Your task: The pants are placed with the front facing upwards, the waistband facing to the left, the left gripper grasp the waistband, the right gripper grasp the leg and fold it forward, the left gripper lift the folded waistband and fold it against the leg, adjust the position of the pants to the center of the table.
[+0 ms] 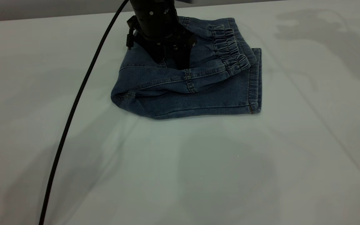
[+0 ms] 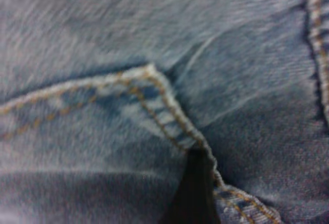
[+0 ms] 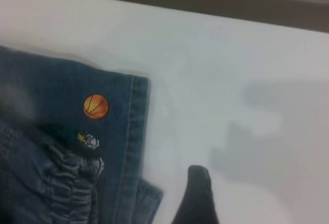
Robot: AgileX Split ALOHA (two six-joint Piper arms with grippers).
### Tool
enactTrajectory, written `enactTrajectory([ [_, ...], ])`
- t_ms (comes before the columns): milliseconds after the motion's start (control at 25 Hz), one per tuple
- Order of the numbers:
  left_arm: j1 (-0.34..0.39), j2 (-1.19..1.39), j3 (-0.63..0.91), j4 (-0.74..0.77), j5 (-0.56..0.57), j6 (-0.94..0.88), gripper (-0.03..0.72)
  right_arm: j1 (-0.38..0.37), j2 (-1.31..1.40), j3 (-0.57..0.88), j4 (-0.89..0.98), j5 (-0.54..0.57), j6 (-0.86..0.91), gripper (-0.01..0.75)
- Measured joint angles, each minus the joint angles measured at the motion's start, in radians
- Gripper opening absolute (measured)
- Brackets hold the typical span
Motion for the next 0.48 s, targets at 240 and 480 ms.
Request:
enactTrajectory([
  [240, 0.000, 0.000, 0.000, 0.000, -0.008, -0.179, 0.580, 0.000, 0.000, 0.000, 0.000, -0.003, 0.000, 0.510],
  [480, -0.007, 0.000, -0.001, -0.007, -0.019, -0.295, 0.580, 0.000, 0.000, 0.000, 0.000, -0.003, 0.000, 0.510],
])
